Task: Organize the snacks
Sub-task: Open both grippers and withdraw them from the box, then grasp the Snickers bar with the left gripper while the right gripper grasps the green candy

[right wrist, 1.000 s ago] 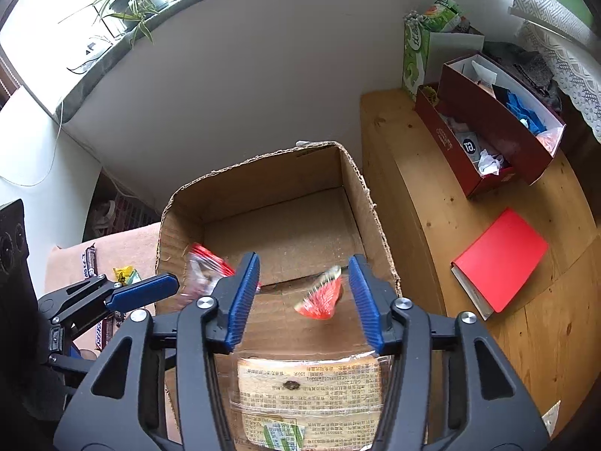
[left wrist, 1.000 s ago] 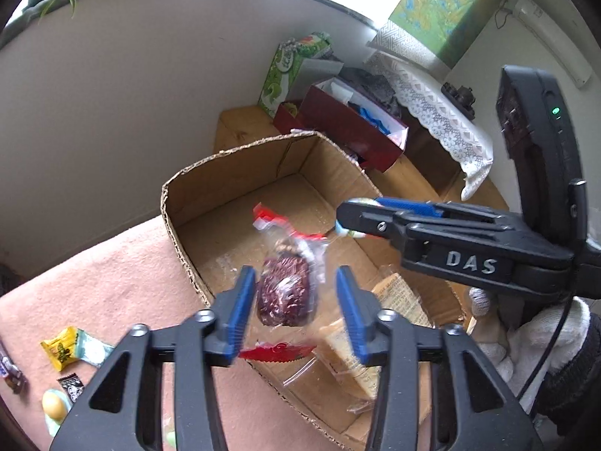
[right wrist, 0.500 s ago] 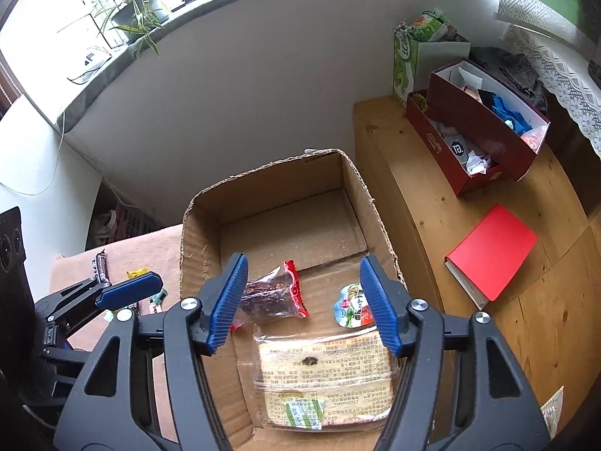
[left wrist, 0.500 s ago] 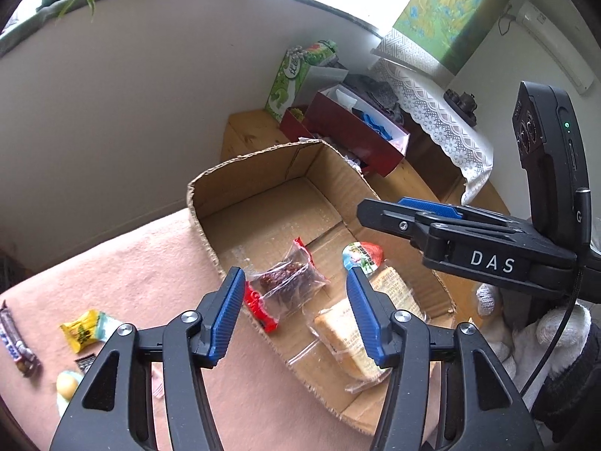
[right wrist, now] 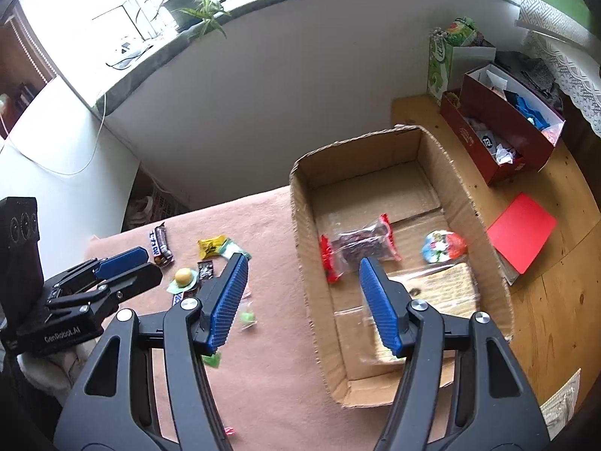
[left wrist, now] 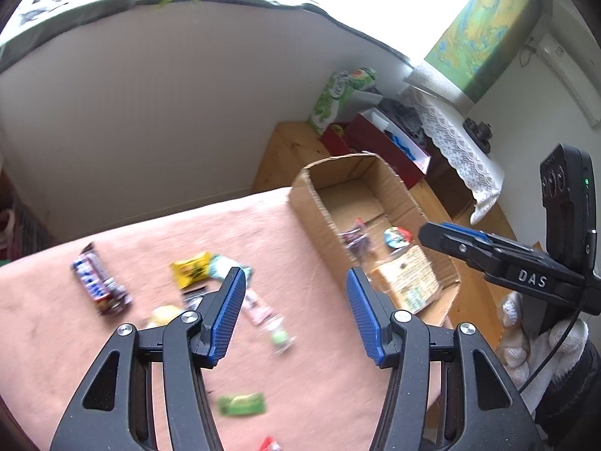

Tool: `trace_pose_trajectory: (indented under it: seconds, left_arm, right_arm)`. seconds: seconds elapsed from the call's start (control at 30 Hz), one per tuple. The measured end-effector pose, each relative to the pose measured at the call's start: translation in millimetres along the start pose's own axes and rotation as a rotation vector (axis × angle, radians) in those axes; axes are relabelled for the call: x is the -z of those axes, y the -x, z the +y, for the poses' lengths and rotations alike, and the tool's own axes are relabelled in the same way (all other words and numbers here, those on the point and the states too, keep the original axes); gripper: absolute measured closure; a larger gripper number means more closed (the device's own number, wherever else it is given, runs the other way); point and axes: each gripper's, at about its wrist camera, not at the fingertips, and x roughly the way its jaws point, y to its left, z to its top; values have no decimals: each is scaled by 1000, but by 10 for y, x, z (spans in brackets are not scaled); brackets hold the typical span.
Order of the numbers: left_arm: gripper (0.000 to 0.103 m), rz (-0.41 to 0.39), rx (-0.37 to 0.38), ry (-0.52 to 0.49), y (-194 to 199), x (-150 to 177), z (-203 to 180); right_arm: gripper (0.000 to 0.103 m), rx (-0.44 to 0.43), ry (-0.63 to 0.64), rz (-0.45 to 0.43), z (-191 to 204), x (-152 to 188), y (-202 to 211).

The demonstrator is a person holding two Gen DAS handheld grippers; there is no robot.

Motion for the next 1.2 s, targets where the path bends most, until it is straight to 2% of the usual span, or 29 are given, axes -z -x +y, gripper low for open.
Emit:
trace_pose_trajectory:
  seconds: [0.2, 0.47, 0.53, 0.6, 0.73, 0.8, 1.03, 1.2]
  left_arm:
    - [49, 12, -49, 94, 199, 248, 479]
    - [52, 82, -72, 181, 118, 567, 807]
    - [53, 110, -71, 193, 43, 631, 846]
    - [53, 137, -78, 203, -45, 693, 871]
    - [55, 169, -87, 225, -199, 741, 894]
    - [56, 178, -96, 224, -249, 741, 904]
    - [64, 202, -107, 192, -392, 707, 866]
    - [75, 224, -132, 193, -462, 734, 903]
  right_arm:
    - [38, -43, 10, 70, 369, 276, -200]
    - [38, -56, 34, 183, 704, 576, -673]
    - [39, -38, 46, 200, 726, 602, -783]
    - [47, -32, 45, 221, 722, 617, -890]
    - [49, -18, 46, 258, 699, 627, -1080]
    - [56, 1, 58, 277, 705, 634, -1172]
    - [64, 37, 88, 325, 729, 604, -1440]
    - [67, 71, 141, 334, 830, 568, -1522]
